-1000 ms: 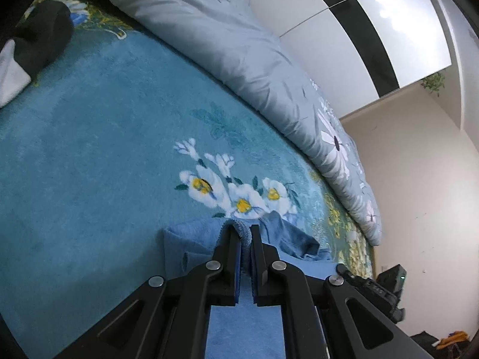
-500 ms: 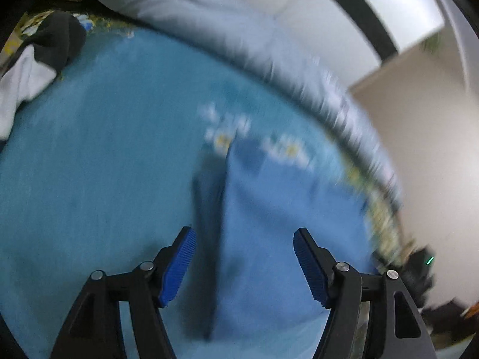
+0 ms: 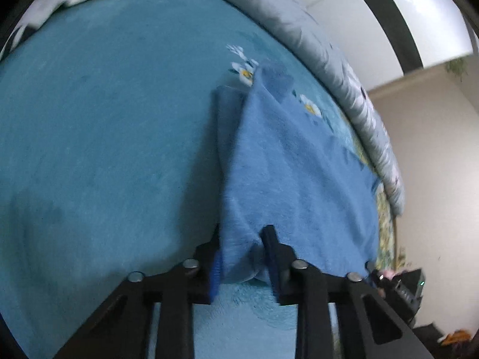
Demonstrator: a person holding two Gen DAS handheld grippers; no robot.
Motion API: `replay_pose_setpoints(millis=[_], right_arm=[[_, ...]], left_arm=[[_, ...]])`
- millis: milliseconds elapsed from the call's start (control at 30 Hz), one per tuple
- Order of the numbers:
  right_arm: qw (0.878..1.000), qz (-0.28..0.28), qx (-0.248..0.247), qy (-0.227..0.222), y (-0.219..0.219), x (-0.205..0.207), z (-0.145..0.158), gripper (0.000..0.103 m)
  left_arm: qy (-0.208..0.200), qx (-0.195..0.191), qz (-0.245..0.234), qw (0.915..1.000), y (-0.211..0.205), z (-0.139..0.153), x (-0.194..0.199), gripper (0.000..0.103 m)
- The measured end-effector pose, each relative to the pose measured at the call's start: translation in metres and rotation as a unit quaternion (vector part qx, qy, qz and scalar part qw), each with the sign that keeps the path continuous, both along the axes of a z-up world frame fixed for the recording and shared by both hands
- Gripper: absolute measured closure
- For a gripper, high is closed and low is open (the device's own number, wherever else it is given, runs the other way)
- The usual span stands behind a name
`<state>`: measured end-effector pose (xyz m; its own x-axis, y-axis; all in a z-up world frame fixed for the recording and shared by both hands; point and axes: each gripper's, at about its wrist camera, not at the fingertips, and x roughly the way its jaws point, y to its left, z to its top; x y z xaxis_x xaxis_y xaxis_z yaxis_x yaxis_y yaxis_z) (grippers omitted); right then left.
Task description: Fold clothes
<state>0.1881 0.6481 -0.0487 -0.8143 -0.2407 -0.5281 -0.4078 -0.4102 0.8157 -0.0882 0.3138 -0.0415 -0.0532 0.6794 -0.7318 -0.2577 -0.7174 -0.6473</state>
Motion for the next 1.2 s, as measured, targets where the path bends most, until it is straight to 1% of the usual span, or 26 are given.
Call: replay_pose_setpoints(millis=[67, 167, 233, 333, 433, 467, 500, 567, 633, 667, 700, 733, 767, 833, 867, 900, 933, 1000, 1033, 1133, 1200], right_arm=[[1.0, -0.002, 0.001, 0.007, -0.002, 0.006, 0.005, 0.096], [1.0, 0.01, 0.008, 0.021, -0.01, 0.021, 0.017, 0.096], [0.999, 0.016, 0.006, 0.031, -0.018, 0.039, 0.023, 0.097], [0.999, 0.026, 0.0, 0.035, -0.03, 0.072, 0.027, 0.097], [0.999, 0.036, 0.001, 0.033, -0.048, 0.114, 0.025, 0.097], [0.999, 0.039, 0.004, 0.031, -0.053, 0.126, 0.025, 0.097], [0.999, 0.041, 0.011, 0.027, -0.058, 0.137, 0.024, 0.097], [0.999, 0.042, 0.028, 0.014, -0.064, 0.155, 0.021, 0.097], [0.999, 0.04, 0.036, 0.004, -0.067, 0.162, 0.017, 0.097], [0.999, 0.038, 0.035, 0.003, -0.069, 0.16, 0.016, 0.097], [0.999, 0.035, 0.032, 0.005, -0.07, 0.158, 0.015, 0.096], [0.999, 0.03, 0.031, 0.009, -0.07, 0.157, 0.015, 0.095], [0.999, 0.026, 0.032, 0.013, -0.07, 0.155, 0.015, 0.095], [0.999, 0.024, 0.037, 0.012, -0.072, 0.149, 0.015, 0.095], [0.999, 0.023, 0.04, 0.009, -0.073, 0.147, 0.015, 0.093], [0.999, 0.022, 0.042, 0.007, -0.074, 0.144, 0.014, 0.08], [0.999, 0.02, 0.044, 0.003, -0.075, 0.142, 0.014, 0.064], [0.999, 0.014, 0.047, -0.003, -0.077, 0.14, 0.011, 0.049], [0.999, 0.012, 0.048, -0.006, -0.078, 0.139, 0.01, 0.045], [0.999, 0.005, 0.048, -0.018, -0.081, 0.138, 0.006, 0.044], [0.999, -0.001, 0.045, -0.023, -0.082, 0.138, 0.005, 0.044]], left_arm=[[0.003, 0.012, 0.005, 0.9999, -0.008, 0.007, 0.008, 0.084], [0.007, 0.026, 0.001, 0.9996, -0.021, 0.017, 0.024, 0.085], [0.006, 0.032, -0.003, 0.9995, -0.032, 0.023, 0.038, 0.085], [0.001, 0.055, -0.021, 0.9983, -0.059, 0.026, 0.069, 0.085], [0.009, 0.058, -0.031, 0.9978, -0.086, 0.024, 0.105, 0.085], [0.021, 0.056, -0.035, 0.9976, -0.097, 0.023, 0.118, 0.085], [0.033, 0.043, -0.036, 0.9979, -0.103, 0.021, 0.125, 0.085], [0.051, 0.03, -0.037, 0.9976, -0.113, 0.018, 0.131, 0.085], [0.038, 0.025, -0.026, 0.9986, -0.12, 0.013, 0.129, 0.087], [0.03, 0.034, -0.017, 0.9988, -0.122, 0.012, 0.126, 0.087], [0.036, 0.035, -0.009, 0.9987, -0.126, 0.015, 0.125, 0.084], [0.042, 0.037, -0.002, 0.9984, -0.13, 0.018, 0.124, 0.083], [0.057, 0.036, -0.004, 0.9977, -0.131, 0.025, 0.125, 0.08], [0.081, 0.036, -0.008, 0.996, -0.131, 0.035, 0.126, 0.055], [0.093, 0.037, -0.006, 0.995, -0.126, 0.039, 0.124, 0.033], [0.101, 0.041, -0.005, 0.9941, -0.126, 0.042, 0.126, 0.027], [0.11, 0.043, -0.002, 0.9931, -0.125, 0.045, 0.128, 0.027], [0.126, 0.038, -0.001, 0.9913, -0.121, 0.051, 0.131, 0.026], [0.136, 0.03, -0.005, 0.9902, -0.117, 0.052, 0.133, 0.026], [0.176, 0.01, -0.017, 0.9841, -0.098, 0.061, 0.141, 0.026], [0.191, 0.01, -0.04, 0.9808, -0.085, 0.066, 0.146, 0.026]])
